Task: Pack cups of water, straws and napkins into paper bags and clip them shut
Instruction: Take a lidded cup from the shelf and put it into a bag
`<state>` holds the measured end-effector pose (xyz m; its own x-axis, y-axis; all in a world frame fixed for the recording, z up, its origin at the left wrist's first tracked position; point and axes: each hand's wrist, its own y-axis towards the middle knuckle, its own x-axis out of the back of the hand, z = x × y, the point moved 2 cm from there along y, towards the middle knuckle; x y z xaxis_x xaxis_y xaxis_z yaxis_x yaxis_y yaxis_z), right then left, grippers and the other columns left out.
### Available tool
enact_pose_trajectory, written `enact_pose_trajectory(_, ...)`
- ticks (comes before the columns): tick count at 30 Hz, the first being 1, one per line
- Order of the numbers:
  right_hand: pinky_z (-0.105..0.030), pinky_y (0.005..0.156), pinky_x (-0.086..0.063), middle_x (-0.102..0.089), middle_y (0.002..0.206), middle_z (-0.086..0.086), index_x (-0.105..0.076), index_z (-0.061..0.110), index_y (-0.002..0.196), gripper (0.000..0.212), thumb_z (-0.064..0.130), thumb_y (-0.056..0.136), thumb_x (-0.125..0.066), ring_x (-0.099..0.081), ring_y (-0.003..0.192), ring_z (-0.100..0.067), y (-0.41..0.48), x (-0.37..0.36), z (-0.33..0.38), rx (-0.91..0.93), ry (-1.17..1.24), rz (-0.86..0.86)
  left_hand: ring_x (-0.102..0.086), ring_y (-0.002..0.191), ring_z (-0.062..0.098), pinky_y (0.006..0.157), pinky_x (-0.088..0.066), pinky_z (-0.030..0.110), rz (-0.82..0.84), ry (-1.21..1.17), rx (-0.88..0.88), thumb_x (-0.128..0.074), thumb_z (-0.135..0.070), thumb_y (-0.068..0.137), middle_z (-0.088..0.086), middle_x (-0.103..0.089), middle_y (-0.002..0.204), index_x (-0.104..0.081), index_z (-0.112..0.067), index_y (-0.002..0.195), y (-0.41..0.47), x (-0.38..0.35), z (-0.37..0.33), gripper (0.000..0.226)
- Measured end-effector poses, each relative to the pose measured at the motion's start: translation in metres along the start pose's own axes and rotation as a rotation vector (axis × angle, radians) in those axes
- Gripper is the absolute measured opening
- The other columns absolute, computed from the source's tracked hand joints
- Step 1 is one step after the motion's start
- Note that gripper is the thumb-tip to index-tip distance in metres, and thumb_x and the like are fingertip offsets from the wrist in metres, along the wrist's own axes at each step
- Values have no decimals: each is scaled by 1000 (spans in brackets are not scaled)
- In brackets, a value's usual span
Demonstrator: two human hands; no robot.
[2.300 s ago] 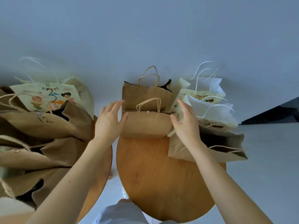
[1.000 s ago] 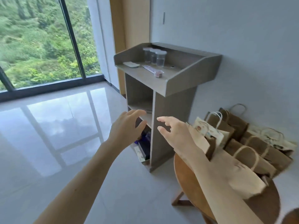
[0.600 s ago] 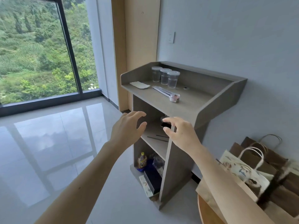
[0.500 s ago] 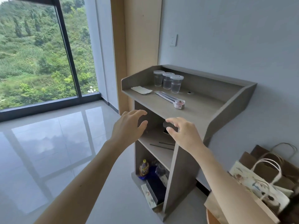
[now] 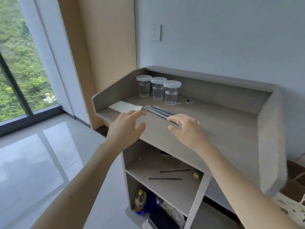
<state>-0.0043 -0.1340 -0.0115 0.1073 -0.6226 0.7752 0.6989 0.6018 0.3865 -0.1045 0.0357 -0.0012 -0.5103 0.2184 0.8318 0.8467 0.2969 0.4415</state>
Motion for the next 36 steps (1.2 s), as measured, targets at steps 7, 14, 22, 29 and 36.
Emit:
enact_pose_trajectory(7, -13, 73, -28, -57, 106, 5, -64, 18, 115, 29, 16, 87, -61, -47, 91, -7, 103, -46, -22, -146, -28, -134, -50, 109, 21, 82, -40, 30, 55, -93, -160, -54, -25, 91, -9, -56, 126, -57, -26, 123, 128, -45, 66, 32)
enact_pose_trajectory(14, -22, 91, -39, -56, 123, 4, -65, 17, 113, 30, 13, 84, -64, -53, 107, -14, 179, -62, -56, -278, -50, -258, -46, 115, 18, 86, -40, 33, 139, -178, -212, -53, -28, 90, -12, -52, 130, -53, -30, 126, 216, -87, 86, 35)
enact_pose_trajectory(22, -23, 93, -26, -20, 150, 11, -38, 28, 139, 64, 30, 82, -67, -29, 127, -28, 263, -75, -104, -394, -158, -330, -48, 111, 18, 82, -43, 33, 155, -216, -196, -54, -30, 89, -10, -54, 126, -53, -29, 126, 288, -122, 107, 37)
enact_pose_trajectory(29, -28, 93, -35, -32, 144, 8, -51, 26, 129, 55, 31, 78, -72, -43, 121, -25, 297, -87, -137, -456, -92, -335, -46, 111, 15, 82, -43, 32, 198, -288, -185, -53, -30, 90, -13, -54, 125, -53, -30, 125, 317, -143, 109, 35)
enact_pose_trajectory(36, -20, 84, -34, -49, 121, 0, -64, 13, 104, 40, 15, 67, -78, -51, 108, -23, 307, -100, -132, -475, -32, -598, -47, 115, 13, 89, -42, 30, 261, -413, -188, -55, -29, 89, -12, -55, 125, -57, -29, 122, 315, -150, 125, 33)
